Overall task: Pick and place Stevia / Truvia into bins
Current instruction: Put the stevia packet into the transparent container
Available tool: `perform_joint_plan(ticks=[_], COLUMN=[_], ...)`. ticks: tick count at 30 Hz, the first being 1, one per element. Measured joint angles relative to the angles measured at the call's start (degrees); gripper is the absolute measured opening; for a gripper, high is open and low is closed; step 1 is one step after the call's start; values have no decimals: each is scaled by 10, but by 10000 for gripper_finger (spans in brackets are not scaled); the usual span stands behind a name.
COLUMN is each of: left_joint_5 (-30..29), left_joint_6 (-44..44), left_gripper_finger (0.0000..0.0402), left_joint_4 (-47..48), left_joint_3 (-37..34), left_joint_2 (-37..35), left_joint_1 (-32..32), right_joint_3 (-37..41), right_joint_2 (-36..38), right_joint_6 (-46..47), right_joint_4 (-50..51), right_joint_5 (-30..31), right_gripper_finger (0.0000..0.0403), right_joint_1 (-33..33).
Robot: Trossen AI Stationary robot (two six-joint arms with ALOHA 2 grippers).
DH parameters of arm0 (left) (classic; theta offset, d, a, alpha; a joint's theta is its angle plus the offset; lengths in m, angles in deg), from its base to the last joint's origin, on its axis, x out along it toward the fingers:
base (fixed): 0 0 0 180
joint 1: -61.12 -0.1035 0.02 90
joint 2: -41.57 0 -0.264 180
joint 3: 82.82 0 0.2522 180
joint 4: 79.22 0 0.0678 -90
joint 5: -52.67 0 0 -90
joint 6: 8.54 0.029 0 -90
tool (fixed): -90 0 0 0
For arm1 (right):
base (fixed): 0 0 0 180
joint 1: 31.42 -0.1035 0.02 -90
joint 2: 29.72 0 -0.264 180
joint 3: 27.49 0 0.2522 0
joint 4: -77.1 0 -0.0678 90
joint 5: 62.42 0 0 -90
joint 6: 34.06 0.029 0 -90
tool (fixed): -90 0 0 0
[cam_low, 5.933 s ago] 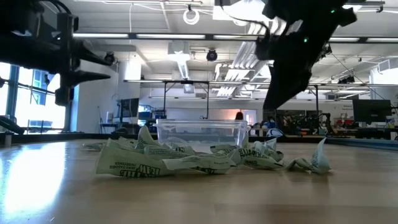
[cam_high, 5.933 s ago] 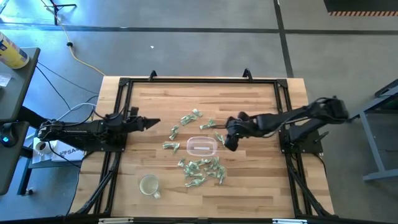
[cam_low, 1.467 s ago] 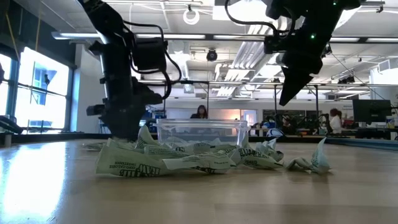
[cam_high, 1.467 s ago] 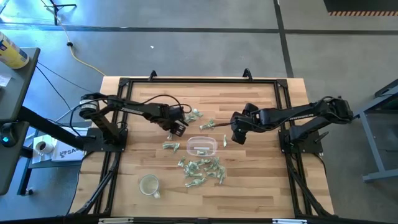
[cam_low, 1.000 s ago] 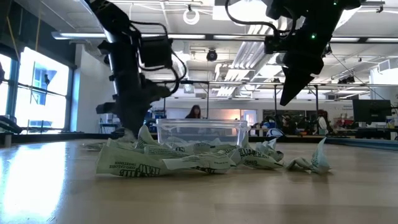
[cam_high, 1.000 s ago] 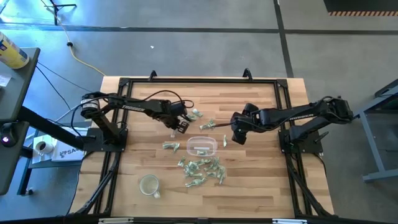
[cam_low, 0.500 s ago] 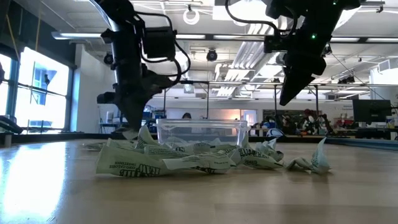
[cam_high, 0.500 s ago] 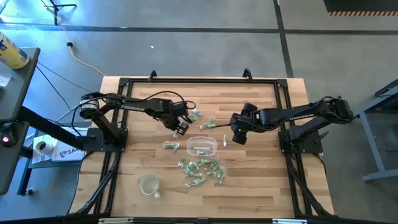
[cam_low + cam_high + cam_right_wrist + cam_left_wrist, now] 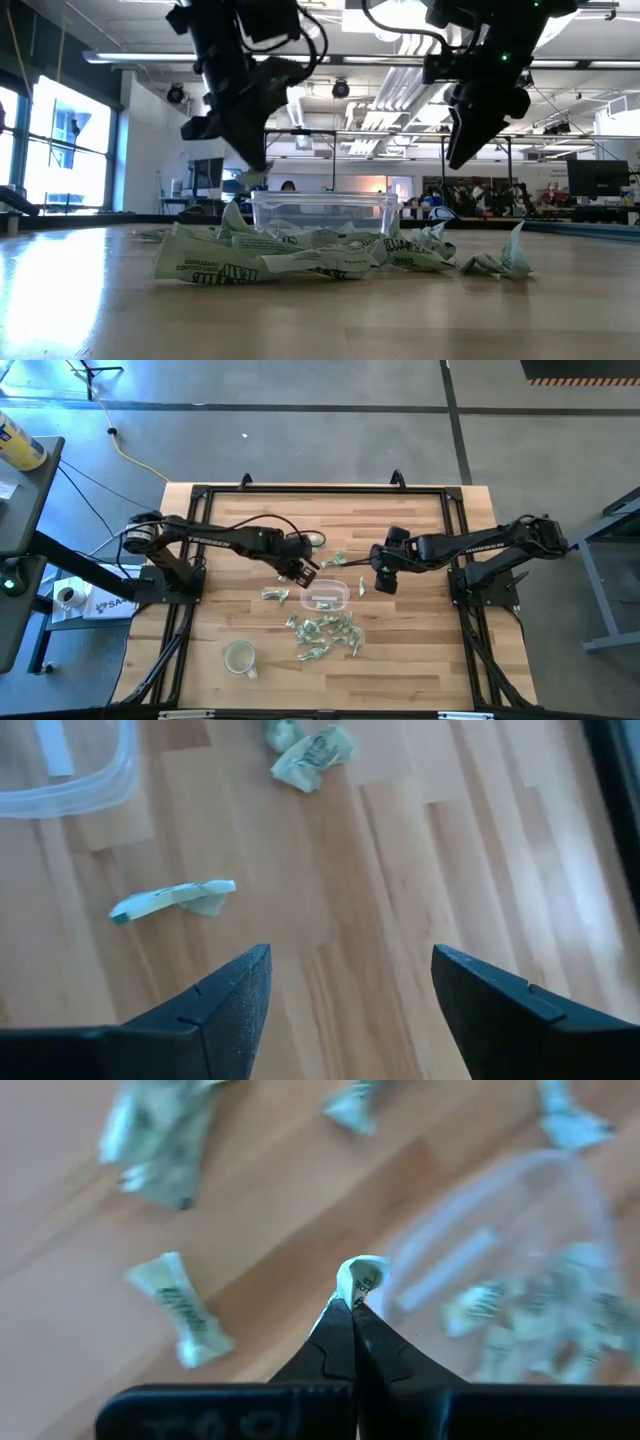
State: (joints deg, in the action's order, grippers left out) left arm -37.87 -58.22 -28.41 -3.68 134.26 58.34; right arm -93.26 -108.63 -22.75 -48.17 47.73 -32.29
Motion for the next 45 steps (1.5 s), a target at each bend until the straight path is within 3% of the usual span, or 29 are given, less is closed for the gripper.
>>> perform_joint_plan(ticks=[7, 12, 17, 24, 29, 35, 39, 45], left_joint_5=[13, 10, -56, -155, -179, -172, -128, -142], left_joint_6=[14, 1, -19, -46, -41, 4, 36, 76], left_gripper_finger=[21, 21, 27, 175, 253, 260, 242, 225], left_joint_4=[-143, -234, -240, -179, -69, 86, 99, 145], left_joint_3=[11, 11, 12, 51, 114, 161, 163, 164], left_joint_2=[7, 49, 110, 112, 110, 110, 103, 82], left_joint_1=[59, 98, 134, 140, 133, 133, 134, 140], right_joint_3=[0, 0, 0, 0, 0, 0, 0, 0], right_joint_2=[29, 60, 66, 66, 66, 59, 40, -5], right_joint_6=[-32, -53, -62, -27, -24, -70, -146, -210], right_joint_4=[0, 9, 28, 27, 28, -9, -45, -45], right_joint_5=[-16, -16, -22, -12, -3, -18, -42, -83], right_gripper_finger=[252, 250, 249, 250, 250, 250, 250, 250], right_joint_1=[-14, -40, -69, -111, -133, -127, -112, -90])
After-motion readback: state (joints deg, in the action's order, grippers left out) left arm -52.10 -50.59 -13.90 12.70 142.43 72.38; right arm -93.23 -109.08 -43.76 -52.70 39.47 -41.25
